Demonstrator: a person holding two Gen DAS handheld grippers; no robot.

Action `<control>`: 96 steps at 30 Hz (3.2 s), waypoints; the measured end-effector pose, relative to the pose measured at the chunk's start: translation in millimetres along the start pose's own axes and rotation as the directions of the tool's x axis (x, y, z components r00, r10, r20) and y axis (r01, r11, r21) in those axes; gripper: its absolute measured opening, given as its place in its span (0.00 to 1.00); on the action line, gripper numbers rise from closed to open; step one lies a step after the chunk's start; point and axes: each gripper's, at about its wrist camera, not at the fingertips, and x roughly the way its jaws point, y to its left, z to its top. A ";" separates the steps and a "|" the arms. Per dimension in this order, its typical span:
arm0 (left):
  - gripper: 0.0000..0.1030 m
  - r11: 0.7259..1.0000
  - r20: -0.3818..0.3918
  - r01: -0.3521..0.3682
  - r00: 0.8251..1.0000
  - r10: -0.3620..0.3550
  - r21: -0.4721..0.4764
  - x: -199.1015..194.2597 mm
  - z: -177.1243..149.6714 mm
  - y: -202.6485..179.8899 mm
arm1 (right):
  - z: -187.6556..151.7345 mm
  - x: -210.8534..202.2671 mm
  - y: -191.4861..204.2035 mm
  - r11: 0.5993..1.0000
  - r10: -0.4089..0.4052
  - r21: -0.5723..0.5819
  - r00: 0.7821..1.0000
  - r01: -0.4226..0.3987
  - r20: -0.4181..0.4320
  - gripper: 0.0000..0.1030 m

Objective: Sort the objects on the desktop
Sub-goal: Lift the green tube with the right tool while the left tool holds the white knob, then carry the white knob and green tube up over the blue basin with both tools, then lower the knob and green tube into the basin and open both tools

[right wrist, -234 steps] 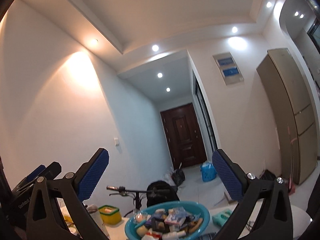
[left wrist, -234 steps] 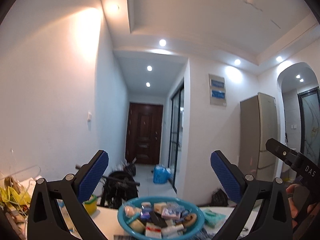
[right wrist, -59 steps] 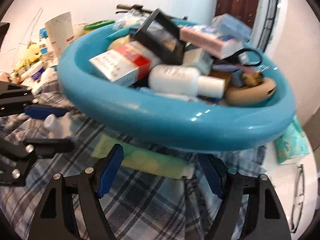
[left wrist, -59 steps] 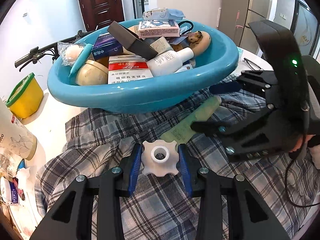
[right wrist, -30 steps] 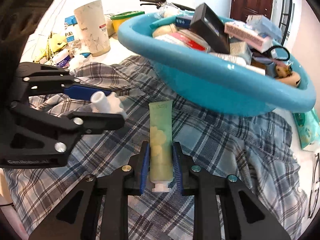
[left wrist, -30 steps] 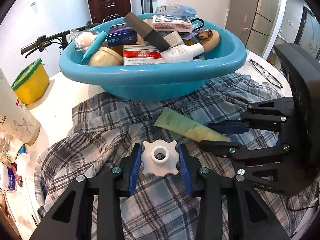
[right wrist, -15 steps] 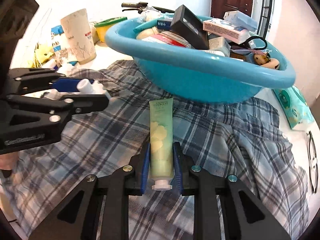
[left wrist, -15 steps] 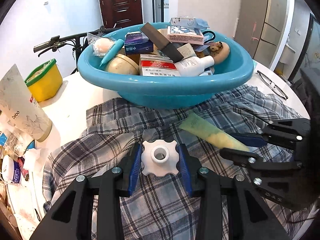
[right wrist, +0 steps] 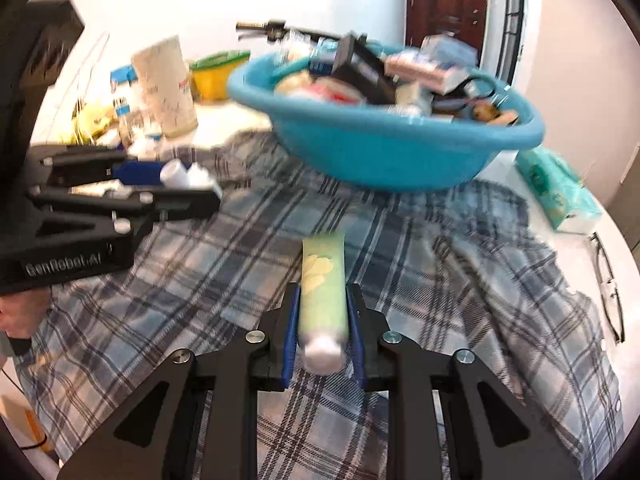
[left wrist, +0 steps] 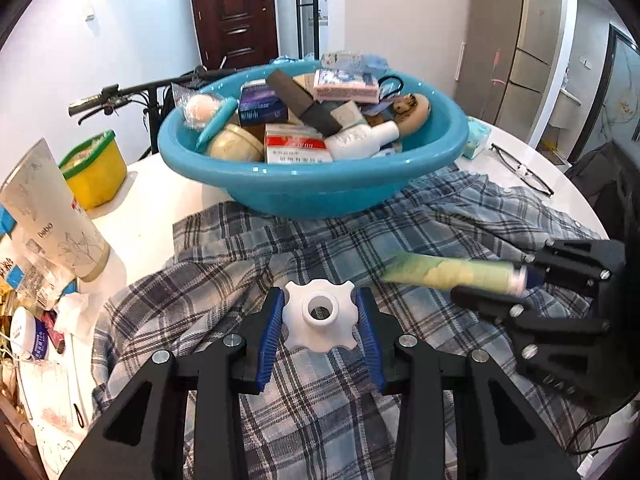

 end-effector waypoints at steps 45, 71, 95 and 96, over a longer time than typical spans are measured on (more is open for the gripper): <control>0.35 0.975 0.699 -0.037 0.691 0.184 -0.220 -198.9 131.7 -2.9 | 159.0 -186.5 -1.6 0.975 -0.221 0.173 0.718 0.140 0.661 0.21; 0.35 0.972 0.601 -0.013 0.784 0.155 -0.233 -127.5 152.5 16.8 | 175.9 -129.4 -42.4 0.968 -0.224 0.224 0.786 0.112 0.576 0.21; 0.35 0.959 0.350 -0.072 0.921 0.169 -0.273 -5.8 178.3 36.5 | 183.2 -33.9 -62.4 0.962 -0.187 0.252 0.925 0.104 0.332 0.21; 0.35 0.959 0.337 -0.079 0.926 0.172 -0.270 0.0 179.2 36.3 | 182.3 -28.0 -63.6 0.962 -0.176 0.254 0.933 0.096 0.315 0.21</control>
